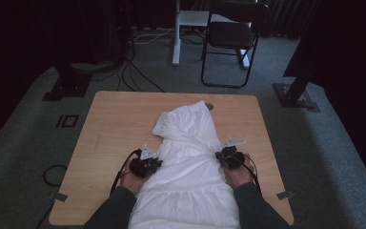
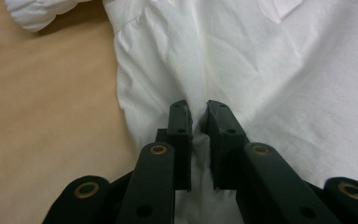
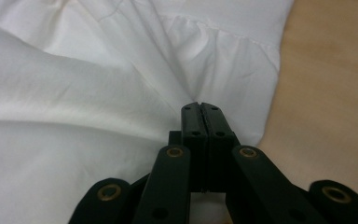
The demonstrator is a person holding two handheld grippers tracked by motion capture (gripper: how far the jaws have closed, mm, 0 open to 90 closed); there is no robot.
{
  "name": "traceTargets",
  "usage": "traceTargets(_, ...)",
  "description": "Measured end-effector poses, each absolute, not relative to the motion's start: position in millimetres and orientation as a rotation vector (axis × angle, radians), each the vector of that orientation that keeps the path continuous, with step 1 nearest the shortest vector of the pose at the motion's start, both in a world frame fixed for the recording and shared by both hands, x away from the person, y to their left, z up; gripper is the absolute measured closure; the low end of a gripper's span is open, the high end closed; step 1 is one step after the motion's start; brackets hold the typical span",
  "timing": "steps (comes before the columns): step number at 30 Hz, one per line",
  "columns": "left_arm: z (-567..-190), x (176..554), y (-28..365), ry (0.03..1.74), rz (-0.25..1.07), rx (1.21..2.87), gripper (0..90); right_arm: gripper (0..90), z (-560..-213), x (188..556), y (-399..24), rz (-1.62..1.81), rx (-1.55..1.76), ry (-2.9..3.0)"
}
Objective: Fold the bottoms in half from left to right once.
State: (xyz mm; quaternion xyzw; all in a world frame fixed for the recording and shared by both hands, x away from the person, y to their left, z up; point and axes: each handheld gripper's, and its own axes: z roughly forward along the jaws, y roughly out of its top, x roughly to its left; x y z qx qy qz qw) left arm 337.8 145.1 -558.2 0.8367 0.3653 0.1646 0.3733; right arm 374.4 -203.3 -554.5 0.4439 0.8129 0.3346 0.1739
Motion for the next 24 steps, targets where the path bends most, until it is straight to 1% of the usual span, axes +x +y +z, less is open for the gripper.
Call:
traceTargets(1,-560,327,146,0.922,0.430,2.138,81.0,88.8,-555,367,-205,0.964,1.260,2.312)
traceTargets(2,-560,324,146,0.917,0.432,2.140,80.8,88.8,-554,355,-207,0.980,1.272,2.351)
traceTargets(3,-560,323,146,0.918,0.435,2.141,80.6,87.8,-553,352,-207,0.973,1.281,2.375)
traceTargets(5,-560,324,146,0.917,0.435,2.143,79.7,78.8,-547,351,-207,0.946,1.282,2.399)
traceTargets(7,-560,325,146,0.919,0.428,2.135,77.6,63.6,-538,356,-205,1.014,1.260,2.358)
traceTargets(8,-561,325,145,0.919,0.426,2.132,76.8,58.2,-533,359,-202,1.057,1.257,2.334)
traceTargets(10,-561,325,145,0.914,0.428,2.131,74.8,51.1,-523,368,-189,1.107,1.211,2.330)
traceTargets(13,-561,325,146,0.910,0.422,2.128,73.7,45.8,-518,383,-161,1.101,1.093,2.372)
traceTargets(15,-561,325,146,0.908,0.408,2.126,72.6,41.1,-520,391,-140,1.057,1.022,2.401)
traceTargets(17,-561,325,147,0.912,0.395,2.120,71.1,38.9,-525,398,-124,1.012,0.965,2.435)
traceTargets(18,-562,325,148,0.911,0.390,2.118,70.9,42.6,-529,402,-119,0.975,0.945,2.456)
traceTargets(19,-561,325,148,0.910,0.384,2.118,70.5,53.8,-532,405,-116,0.946,0.918,2.471)
traceTargets(20,-561,325,148,0.909,0.381,2.120,70.2,69.0,-533,408,-116,0.925,0.899,2.476)
traceTargets(22,-561,325,149,0.911,0.366,2.117,70.0,83.5,-525,410,-127,0.950,0.952,2.404)
traceTargets(24,-561,325,149,0.912,0.363,2.114,70.0,85.8,-506,410,-148,1.045,1.033,2.283)
